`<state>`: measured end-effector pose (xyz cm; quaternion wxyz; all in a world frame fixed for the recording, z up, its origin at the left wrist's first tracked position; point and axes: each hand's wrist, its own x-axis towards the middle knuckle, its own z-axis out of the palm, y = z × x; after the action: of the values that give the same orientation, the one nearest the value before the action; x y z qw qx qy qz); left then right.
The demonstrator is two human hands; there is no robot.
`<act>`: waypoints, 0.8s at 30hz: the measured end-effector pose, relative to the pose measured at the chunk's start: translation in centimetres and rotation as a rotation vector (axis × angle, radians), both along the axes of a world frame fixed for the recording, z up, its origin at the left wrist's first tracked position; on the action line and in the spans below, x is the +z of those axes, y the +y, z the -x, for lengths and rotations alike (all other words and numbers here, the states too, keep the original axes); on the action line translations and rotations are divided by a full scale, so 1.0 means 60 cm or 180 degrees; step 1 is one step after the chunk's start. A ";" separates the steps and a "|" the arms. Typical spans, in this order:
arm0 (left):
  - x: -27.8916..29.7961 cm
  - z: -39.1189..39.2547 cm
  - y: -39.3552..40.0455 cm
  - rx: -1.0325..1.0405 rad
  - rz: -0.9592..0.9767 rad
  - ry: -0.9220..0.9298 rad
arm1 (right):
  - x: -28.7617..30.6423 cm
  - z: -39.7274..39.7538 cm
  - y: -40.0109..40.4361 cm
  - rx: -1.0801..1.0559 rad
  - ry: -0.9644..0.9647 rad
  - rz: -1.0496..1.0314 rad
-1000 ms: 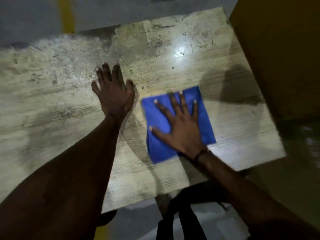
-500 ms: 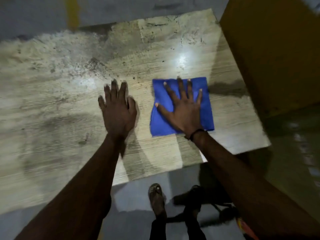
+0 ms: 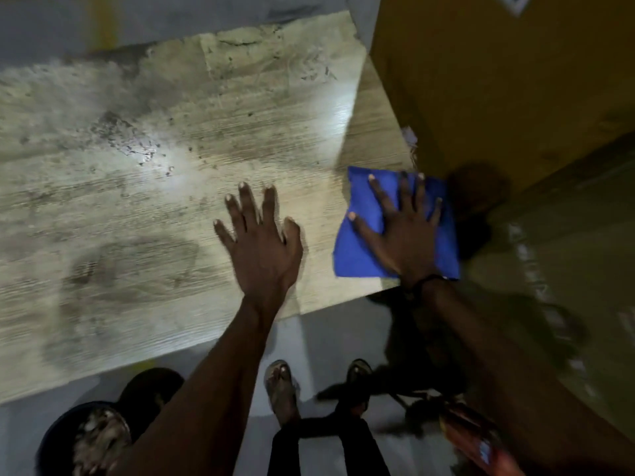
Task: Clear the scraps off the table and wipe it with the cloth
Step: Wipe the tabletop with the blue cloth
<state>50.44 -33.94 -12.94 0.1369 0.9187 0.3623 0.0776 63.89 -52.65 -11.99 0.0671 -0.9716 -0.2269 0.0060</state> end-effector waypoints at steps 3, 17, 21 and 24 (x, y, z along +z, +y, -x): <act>-0.001 0.001 0.006 -0.0005 -0.0084 0.0065 | 0.000 0.041 0.069 0.0522 -0.0029 -0.0071; 0.015 0.000 -0.010 0.0166 -0.0028 -0.0064 | -0.005 0.006 0.001 0.0257 0.0032 -0.0242; 0.017 -0.002 -0.009 0.0150 -0.0098 -0.0094 | -0.003 0.064 0.009 0.1143 0.0156 -0.0233; 0.015 -0.001 -0.011 0.0176 -0.0095 -0.0087 | -0.006 0.021 0.027 0.1047 0.0073 -0.0266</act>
<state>50.48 -34.60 -12.02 0.1260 0.9091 0.3845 0.0993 62.61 -51.06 -12.36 0.1082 -0.9176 -0.3821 0.0186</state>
